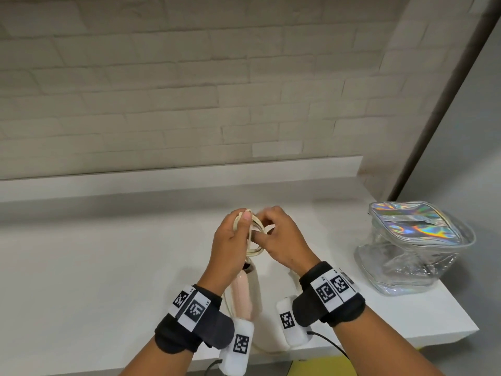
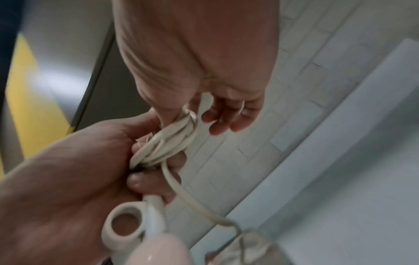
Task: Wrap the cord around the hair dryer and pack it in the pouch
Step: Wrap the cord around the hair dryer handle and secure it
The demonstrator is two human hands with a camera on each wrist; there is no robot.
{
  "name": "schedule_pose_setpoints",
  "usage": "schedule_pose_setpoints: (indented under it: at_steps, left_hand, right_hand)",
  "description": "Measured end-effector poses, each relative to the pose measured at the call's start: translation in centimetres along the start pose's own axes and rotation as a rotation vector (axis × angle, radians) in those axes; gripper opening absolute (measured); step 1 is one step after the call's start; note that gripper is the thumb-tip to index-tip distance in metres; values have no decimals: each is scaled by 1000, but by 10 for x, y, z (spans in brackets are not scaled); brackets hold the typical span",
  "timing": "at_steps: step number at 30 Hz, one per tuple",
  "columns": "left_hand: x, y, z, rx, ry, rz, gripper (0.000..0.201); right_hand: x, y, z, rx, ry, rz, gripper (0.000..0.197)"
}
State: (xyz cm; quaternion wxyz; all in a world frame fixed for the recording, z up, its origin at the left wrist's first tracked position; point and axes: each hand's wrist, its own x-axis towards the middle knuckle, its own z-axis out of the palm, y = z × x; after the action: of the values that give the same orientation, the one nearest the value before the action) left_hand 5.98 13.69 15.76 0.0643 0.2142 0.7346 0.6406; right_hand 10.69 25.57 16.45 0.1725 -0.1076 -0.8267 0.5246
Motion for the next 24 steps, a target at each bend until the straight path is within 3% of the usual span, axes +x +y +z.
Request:
schedule_pose_setpoints:
  at_steps: [3,6,8,9,11,13,16,21,24]
  left_hand:
    - [-4,-1,2,3,57,-8,30]
    - [-7,1,7,-55,49,-38,31]
    - [-8,2,10,-73,54,-30,30]
    - [-8,1,10,-50,83,-4,30]
    - [-5,-4,8,34,145,63,30]
    - [-2,-9,5,80,152,96,28]
    - [-1,-13,3,96,137,114,26]
    - [0,-6,4,44,74,95,21]
    - [0,-5,-4,-13,58,74,26]
  right_hand:
    - [-7,-3,3,-292,182,-121,37]
    - [-20,-2,14,-597,280,-432,22]
    - [-29,-2,22,-631,302,-409,14]
    - [-33,-3,26,-617,295,-338,9]
    - [-38,-5,30,-581,185,-144,17]
    - [-38,-7,26,-464,23,-12,25]
    - [-32,-12,13,-45,-148,126,23]
    - [-28,-11,-1,311,-191,276,19]
    - [-25,-9,-12,652,-266,357,28]
